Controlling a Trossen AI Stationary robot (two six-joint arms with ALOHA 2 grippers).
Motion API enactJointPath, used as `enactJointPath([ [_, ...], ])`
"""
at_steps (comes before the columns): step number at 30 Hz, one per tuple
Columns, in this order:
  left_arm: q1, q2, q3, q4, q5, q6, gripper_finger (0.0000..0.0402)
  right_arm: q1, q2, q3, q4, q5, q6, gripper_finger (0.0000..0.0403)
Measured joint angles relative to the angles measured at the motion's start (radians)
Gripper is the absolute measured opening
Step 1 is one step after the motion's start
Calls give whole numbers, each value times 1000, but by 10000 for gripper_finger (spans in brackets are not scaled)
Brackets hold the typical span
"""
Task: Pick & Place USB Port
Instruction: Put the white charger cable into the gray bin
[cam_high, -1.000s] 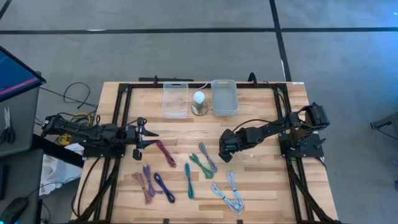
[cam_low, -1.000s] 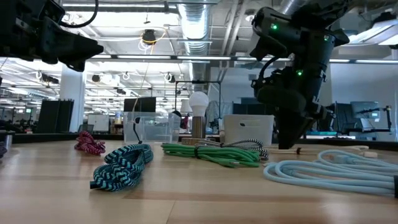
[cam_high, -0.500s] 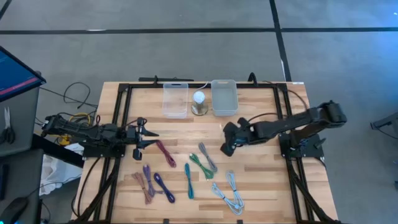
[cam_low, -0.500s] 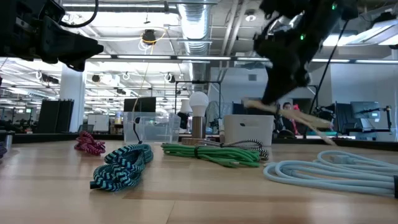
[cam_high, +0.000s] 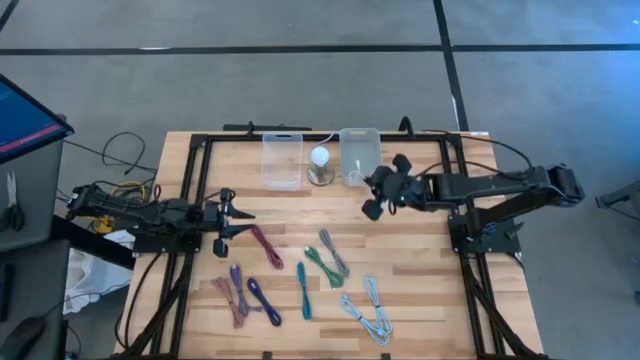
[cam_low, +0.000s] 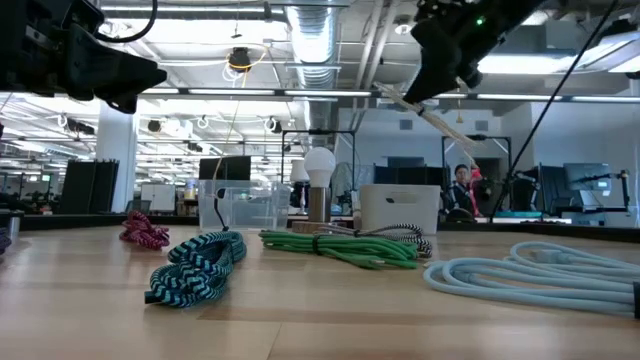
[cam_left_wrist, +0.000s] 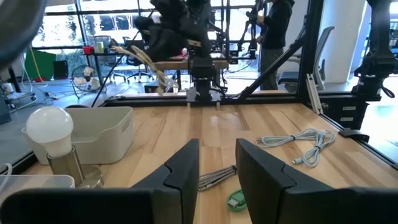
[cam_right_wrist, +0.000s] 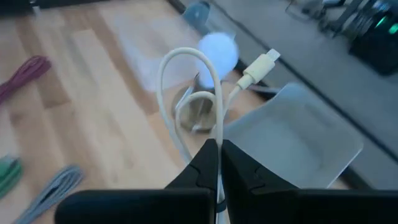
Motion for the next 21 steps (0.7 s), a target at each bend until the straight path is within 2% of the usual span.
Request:
enactJointPath([
  [4, 0, 0, 0, 4, 0, 0, 104, -76, -2, -16, 126, -53, -108, 0],
  [7, 0, 0, 0, 9, 0, 0, 104, -144, -2, -70, 276, -161, -168, 0],
  [10, 0, 0, 0, 10, 0, -1, 104, -224, -2, -129, 403, -256, -186, 0],
  [14, 0, 0, 0, 11, 0, -2, 104, -310, -2, -187, 504, -310, -214, 0],
  [21, 0, 0, 0, 18, 0, -3, 104, -461, 14, -208, 651, -520, -221, 0],
])
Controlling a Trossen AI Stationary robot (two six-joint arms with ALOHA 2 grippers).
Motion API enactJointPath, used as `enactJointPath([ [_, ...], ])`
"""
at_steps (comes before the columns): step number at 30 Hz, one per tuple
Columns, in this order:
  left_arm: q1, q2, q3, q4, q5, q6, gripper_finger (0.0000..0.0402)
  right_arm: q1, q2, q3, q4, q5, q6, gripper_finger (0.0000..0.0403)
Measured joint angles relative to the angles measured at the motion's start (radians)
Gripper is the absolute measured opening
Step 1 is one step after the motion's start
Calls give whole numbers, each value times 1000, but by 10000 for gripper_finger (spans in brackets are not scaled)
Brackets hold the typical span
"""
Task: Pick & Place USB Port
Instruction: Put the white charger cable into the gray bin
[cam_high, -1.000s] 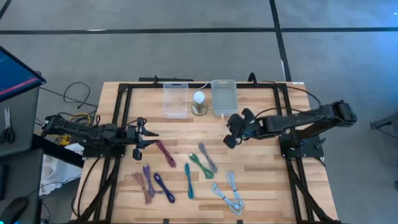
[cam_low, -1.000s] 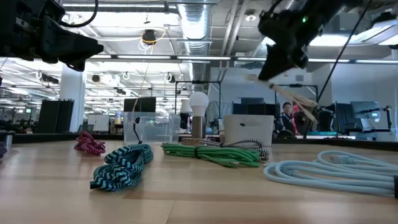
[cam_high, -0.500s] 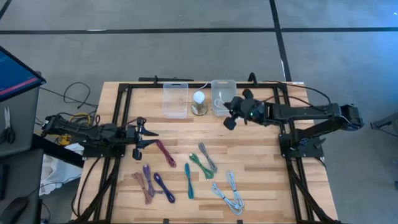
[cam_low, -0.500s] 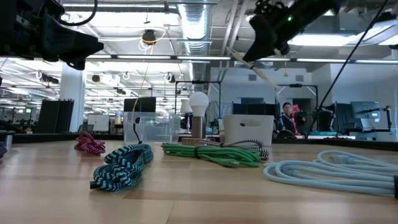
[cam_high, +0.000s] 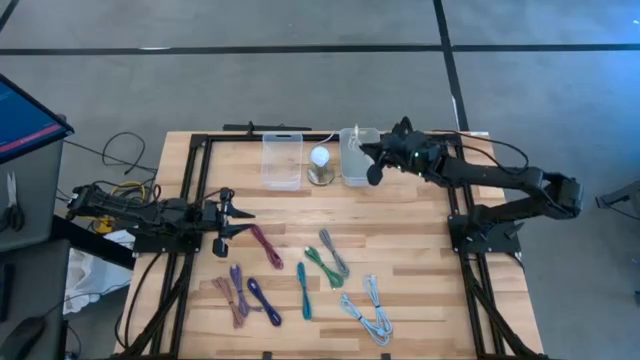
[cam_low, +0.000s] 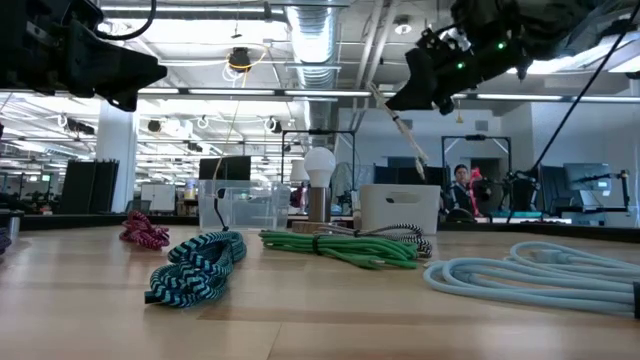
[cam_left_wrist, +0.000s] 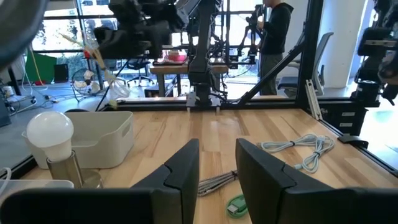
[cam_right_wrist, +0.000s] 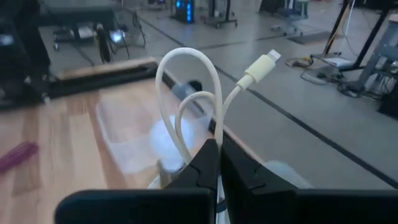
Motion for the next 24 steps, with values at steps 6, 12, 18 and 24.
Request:
enactJointPath([
  [6, 0, 0, 0, 4, -4, 0, 104, -83, 105, 0, 21, -101, 41, 0],
  [12, 0, 0, 0, 7, -4, 0, 104, -110, 277, 0, 150, -113, 96, 0],
  [18, 0, 0, 0, 8, -3, 0, 104, -154, 413, 0, 183, -113, 161, 0],
  [24, 0, 0, 0, 8, -3, 0, 104, -168, 486, 20, 184, -111, 181, 0],
])
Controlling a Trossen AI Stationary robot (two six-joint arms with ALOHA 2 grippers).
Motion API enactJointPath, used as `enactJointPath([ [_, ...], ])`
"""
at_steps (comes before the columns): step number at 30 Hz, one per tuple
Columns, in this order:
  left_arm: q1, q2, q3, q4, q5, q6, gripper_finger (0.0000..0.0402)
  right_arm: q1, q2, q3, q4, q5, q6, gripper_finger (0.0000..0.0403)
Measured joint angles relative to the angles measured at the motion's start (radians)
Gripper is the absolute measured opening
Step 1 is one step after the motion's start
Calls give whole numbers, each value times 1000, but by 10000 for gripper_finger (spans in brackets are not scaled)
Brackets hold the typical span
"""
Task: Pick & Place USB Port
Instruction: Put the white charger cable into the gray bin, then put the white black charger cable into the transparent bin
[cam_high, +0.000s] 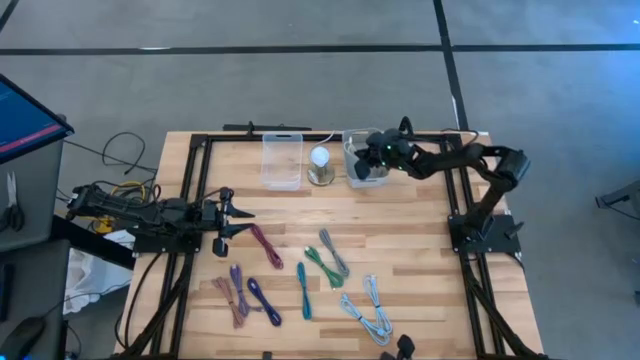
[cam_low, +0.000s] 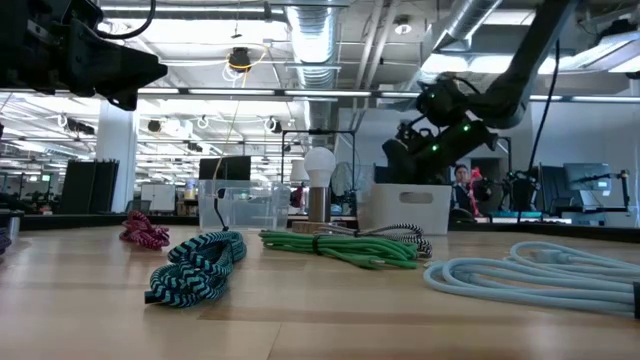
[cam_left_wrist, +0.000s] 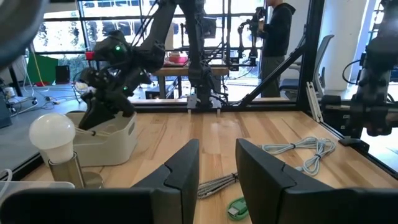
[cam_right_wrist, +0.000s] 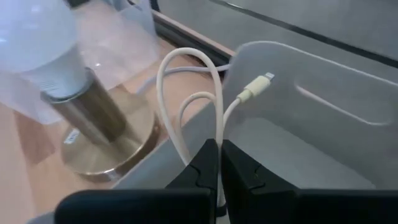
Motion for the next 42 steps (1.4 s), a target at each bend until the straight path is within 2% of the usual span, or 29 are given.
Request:
enactJointPath([
  [6, 0, 0, 0, 3, 0, 0, 104, 0, 5, 31, -6, 0, -9, 0],
  [13, 0, 0, 0, 3, 0, 0, 104, -13, 4, 60, -92, 4, -9, 3],
  [25, 0, 0, 0, 3, 0, 0, 104, -11, 4, 87, -62, 29, -14, 84],
  [29, 0, 0, 0, 3, 0, 0, 104, 2, 1, 122, -65, -27, -37, 96],
  [33, 0, 0, 0, 3, 0, 0, 104, 25, -59, 142, -128, -76, -60, 96],
  [42, 0, 0, 0, 2, 0, 0, 104, 92, -341, 140, -542, -76, -125, 84],
])
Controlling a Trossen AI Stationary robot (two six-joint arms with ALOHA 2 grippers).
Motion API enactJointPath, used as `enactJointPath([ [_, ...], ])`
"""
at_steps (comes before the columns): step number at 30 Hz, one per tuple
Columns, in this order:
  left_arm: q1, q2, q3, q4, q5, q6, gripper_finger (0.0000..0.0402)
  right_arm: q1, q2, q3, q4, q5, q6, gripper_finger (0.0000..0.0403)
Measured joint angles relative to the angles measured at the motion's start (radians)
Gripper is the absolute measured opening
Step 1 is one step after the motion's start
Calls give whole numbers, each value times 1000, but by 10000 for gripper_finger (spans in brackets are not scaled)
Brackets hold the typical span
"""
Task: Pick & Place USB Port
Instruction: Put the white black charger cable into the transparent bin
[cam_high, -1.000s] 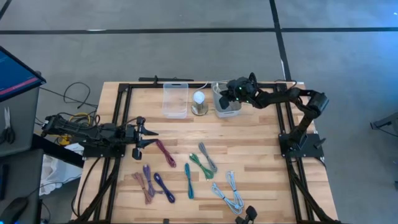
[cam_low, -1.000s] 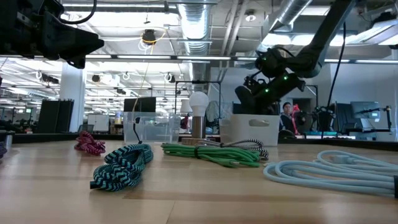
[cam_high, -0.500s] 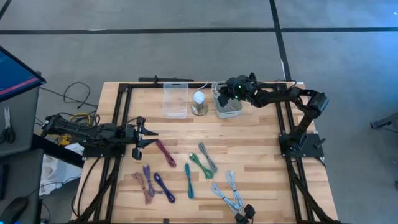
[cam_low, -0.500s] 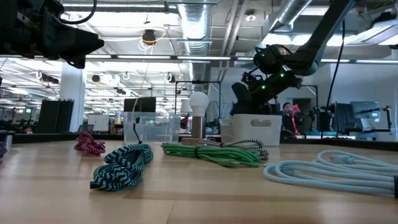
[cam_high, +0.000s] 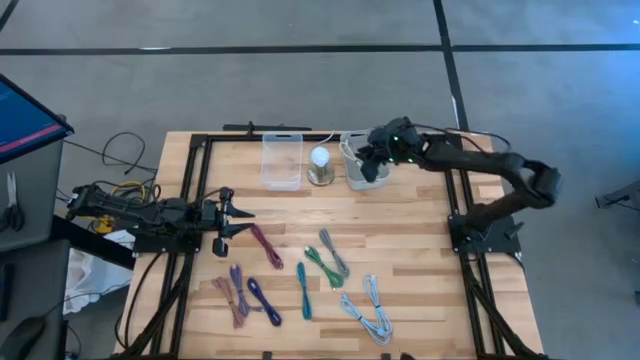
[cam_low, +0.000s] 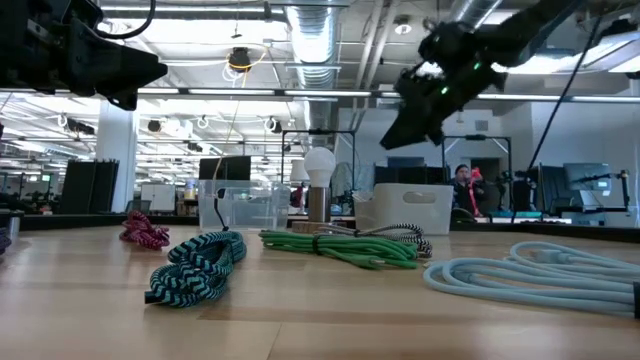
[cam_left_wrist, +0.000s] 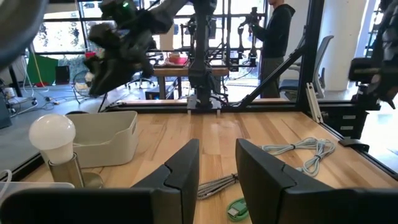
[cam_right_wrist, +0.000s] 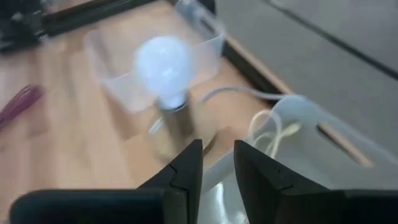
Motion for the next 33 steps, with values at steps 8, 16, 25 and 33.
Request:
enactJointPath([
  [8, 0, 0, 0, 0, 0, 0, 104, 111, -176, 0, -298, 0, 50, 81],
  [16, 0, 0, 0, 0, 0, 0, 104, 147, -213, 0, -329, 0, 53, 81],
  [25, 0, 0, 0, 1, 1, 0, 104, 160, -164, 0, -324, -20, 147, 81],
  [33, 0, 0, 0, 4, 2, 0, 104, 313, -125, -1, -318, 32, 168, 81],
])
